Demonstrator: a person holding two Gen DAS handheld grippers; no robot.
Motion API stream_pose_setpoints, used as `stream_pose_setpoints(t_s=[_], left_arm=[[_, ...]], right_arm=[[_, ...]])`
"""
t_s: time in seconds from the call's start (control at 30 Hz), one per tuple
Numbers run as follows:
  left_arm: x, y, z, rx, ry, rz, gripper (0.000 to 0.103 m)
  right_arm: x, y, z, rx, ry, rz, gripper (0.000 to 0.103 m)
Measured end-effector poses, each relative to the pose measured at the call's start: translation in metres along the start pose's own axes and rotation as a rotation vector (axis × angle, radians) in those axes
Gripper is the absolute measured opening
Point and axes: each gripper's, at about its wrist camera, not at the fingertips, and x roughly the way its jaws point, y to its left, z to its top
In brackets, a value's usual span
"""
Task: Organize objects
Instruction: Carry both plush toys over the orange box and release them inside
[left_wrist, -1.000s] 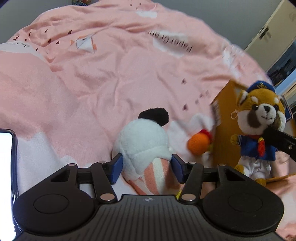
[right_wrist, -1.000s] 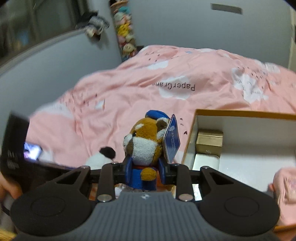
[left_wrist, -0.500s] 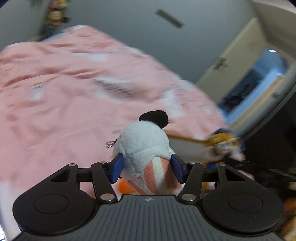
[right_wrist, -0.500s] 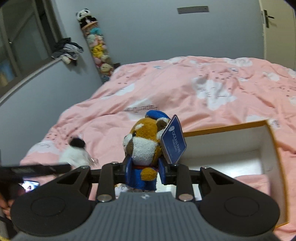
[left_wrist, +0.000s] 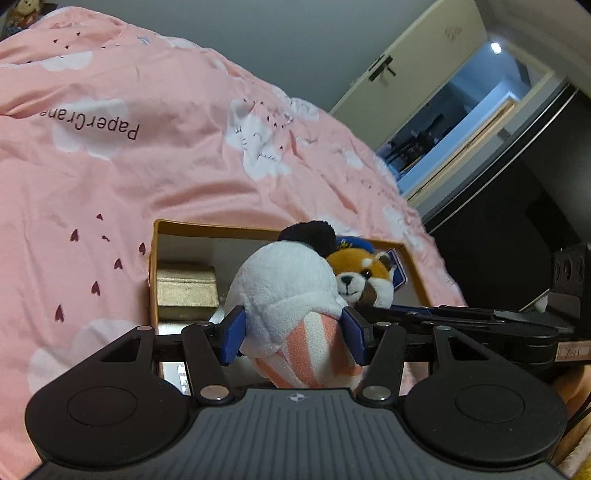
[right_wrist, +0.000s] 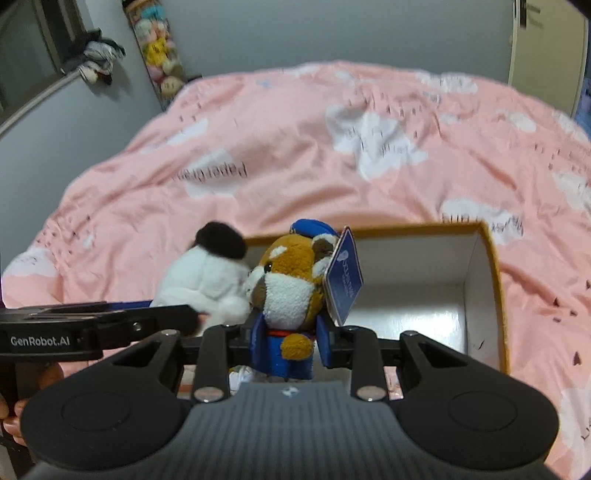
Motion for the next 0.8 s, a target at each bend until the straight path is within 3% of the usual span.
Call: stream_pose_setpoints(t_s=[0.4,0.57,0.8], left_arm=[[0.052,0.0,-0.01,0.083,0.081,0.083,0.063],[0.072,-0.004,-0.014,0.145,0.142,0.121,0.063],[0.077,-0.011,-0.016,0.228,0.146,0.182,0.071]], right_arm=[[0.06,-0.03,0.005,0.002,0.126,-0.006,0.031],[0.074,-0.037,0.001,0.005,0.143,-0.027,0.031],[0.081,-0.038,-0.004,-0.011,0.12,-0.035,0.036]])
